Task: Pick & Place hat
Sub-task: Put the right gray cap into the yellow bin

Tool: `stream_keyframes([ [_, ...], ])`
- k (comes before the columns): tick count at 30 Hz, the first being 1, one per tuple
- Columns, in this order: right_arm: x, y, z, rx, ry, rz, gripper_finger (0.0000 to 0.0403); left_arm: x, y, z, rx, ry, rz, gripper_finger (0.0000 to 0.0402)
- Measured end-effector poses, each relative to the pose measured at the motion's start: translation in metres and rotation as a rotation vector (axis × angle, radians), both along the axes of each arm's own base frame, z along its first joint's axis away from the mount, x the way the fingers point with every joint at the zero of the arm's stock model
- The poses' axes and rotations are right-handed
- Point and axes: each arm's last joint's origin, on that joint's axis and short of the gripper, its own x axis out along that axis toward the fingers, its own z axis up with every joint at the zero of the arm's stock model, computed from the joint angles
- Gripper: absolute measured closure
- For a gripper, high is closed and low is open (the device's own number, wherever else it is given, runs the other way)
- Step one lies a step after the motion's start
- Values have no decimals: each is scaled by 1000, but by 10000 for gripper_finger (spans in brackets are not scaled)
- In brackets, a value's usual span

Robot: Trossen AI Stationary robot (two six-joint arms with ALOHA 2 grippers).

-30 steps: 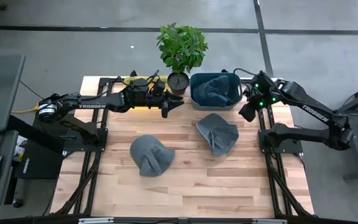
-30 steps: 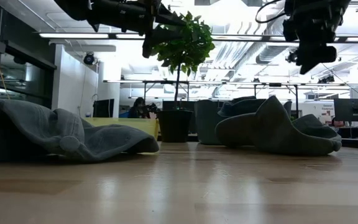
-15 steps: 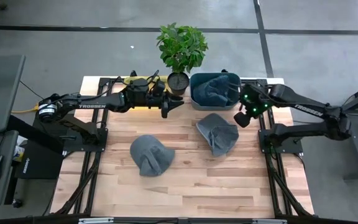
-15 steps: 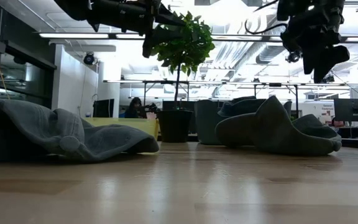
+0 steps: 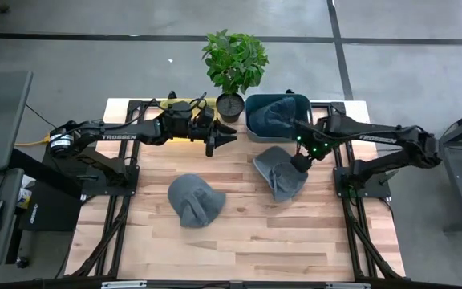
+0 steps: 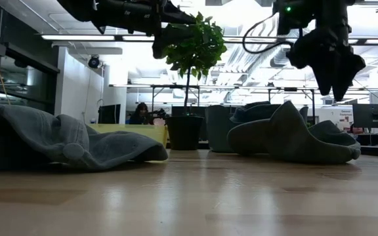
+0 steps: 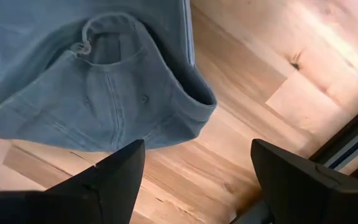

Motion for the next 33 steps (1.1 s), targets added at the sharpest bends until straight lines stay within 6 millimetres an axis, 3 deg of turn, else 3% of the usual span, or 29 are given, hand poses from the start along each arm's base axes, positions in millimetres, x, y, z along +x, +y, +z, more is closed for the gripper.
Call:
stream_keyframes([
  [9, 20, -3, -22, -30, 112, 20, 114, 0, -2, 0, 18, -1, -92, 259],
  [33, 29, -30, -50, 146, 131, 202, 114, -2, -9, -5, 23, 34, -316, 259],
])
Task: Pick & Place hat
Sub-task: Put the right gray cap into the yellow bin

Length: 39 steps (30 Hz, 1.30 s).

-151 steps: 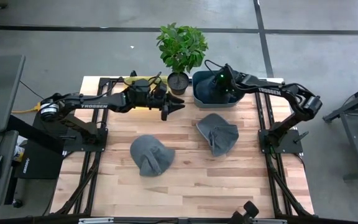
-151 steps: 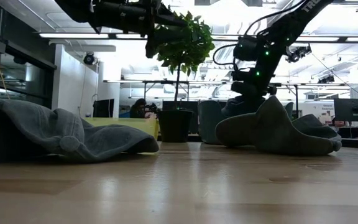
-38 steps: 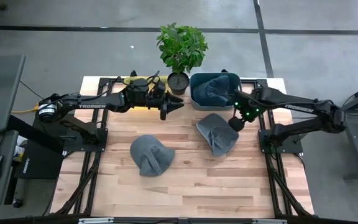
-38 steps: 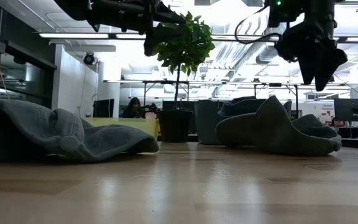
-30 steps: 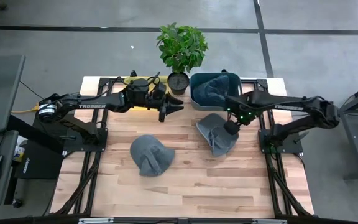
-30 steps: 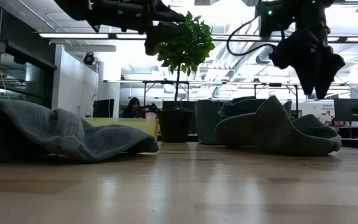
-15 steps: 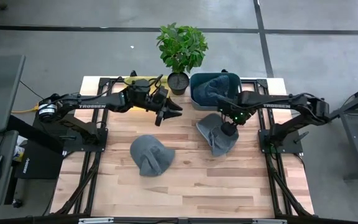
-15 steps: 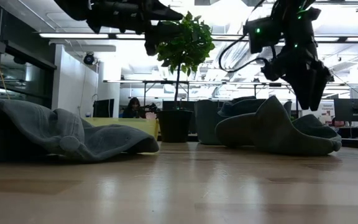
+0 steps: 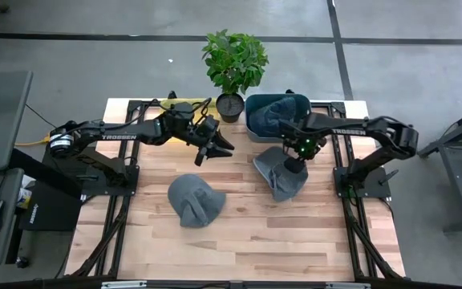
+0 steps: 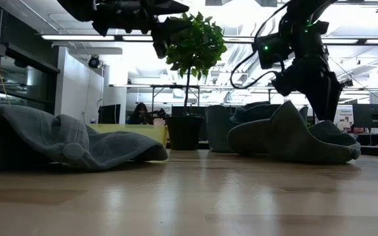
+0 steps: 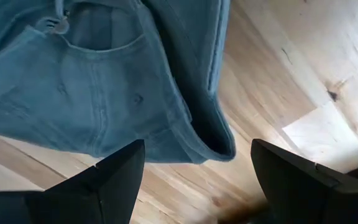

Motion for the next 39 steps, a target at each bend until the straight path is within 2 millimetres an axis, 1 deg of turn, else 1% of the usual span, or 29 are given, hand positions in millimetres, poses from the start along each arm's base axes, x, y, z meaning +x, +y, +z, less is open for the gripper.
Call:
stream_keyframes([
  [9, 4, -3, -13, -9, 66, 15, 114, 0, 0, 0, -1, 0, -7, 259],
  [16, 10, -5, -22, 7, 83, 26, 114, 0, 0, 0, -1, 0, -7, 259],
  [21, 12, -3, -23, 29, 62, 22, 130, 0, 0, 0, -7, 2, -6, 259],
  [25, 13, -2, -23, 57, 51, 14, 158, 0, 0, 0, -8, 2, -5, 259],
  [29, 12, -2, -23, 59, 59, 8, 197, 0, 0, 0, -8, 2, -3, 259],
  [34, 11, -1, -22, 64, 73, 13, 255, 0, 0, 0, -8, 2, -2, 259],
  [39, 10, -1, -22, 58, 81, 15, 322, 0, 0, 0, -8, 1, -2, 259],
])
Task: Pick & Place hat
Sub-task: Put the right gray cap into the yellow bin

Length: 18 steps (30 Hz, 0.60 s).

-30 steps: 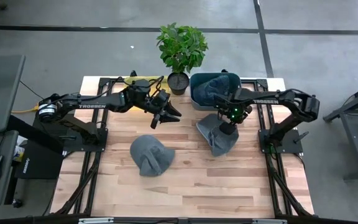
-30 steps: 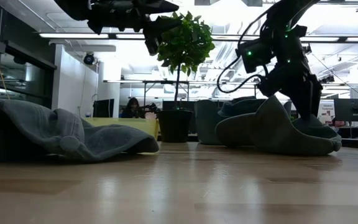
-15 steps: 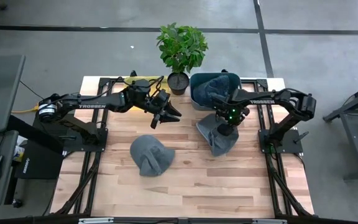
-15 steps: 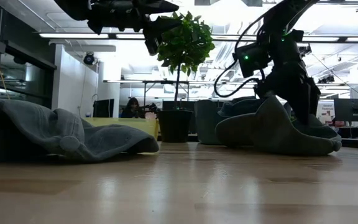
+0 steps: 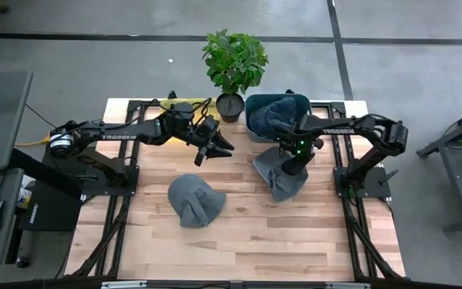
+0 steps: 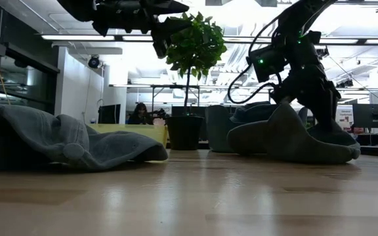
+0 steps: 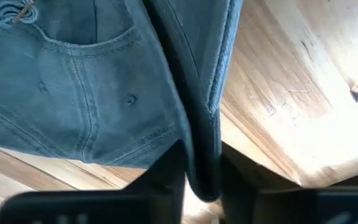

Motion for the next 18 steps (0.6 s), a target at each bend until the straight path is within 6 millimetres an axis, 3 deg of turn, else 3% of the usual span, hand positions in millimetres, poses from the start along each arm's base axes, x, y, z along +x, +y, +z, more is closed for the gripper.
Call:
stream_keyframes([
  [5, 0, 0, 0, -1, 0, 3, 391, 0, 0, 0, 0, 0, 0, 259],
  [12, 1, 4, 2, -14, -4, 21, 396, 0, 0, 0, -8, 3, 2, 259],
  [18, -1, 19, 17, -57, -53, 27, 399, -2, 0, 4, -20, -7, 5, 259],
])
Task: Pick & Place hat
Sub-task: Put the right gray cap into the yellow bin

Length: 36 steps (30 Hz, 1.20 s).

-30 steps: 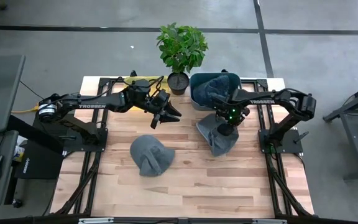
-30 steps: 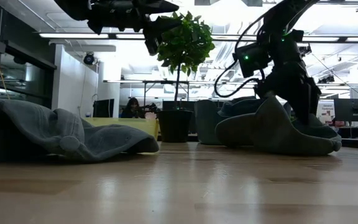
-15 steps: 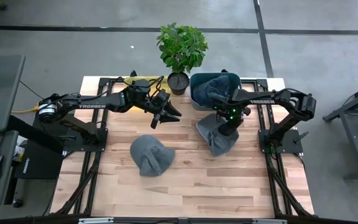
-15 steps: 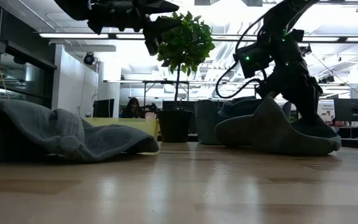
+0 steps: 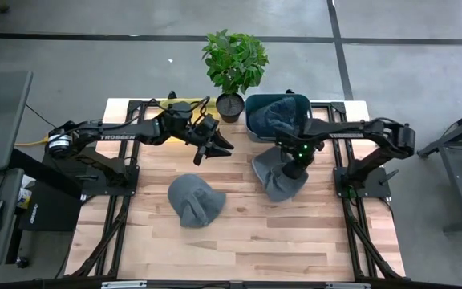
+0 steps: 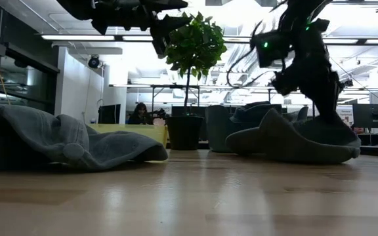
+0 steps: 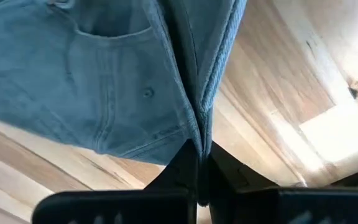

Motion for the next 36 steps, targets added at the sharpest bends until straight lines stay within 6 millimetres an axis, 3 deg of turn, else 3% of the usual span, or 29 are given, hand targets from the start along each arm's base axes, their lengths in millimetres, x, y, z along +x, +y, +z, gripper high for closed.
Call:
stream_keyframes([
  [13, -29, 38, 59, -193, -250, -29, 399, 0, 0, 1, -43, 9, 7, 259],
  [25, -39, 64, 83, -280, -478, 94, 399, 1, 2, 1, -123, 33, 100, 259],
  [29, -38, 67, 93, -359, -527, 142, 399, 2, 4, 4, -226, 27, 167, 259],
  [36, -37, 66, 137, -585, -624, 235, 399, 2, 8, 13, -462, -32, 301, 259],
])
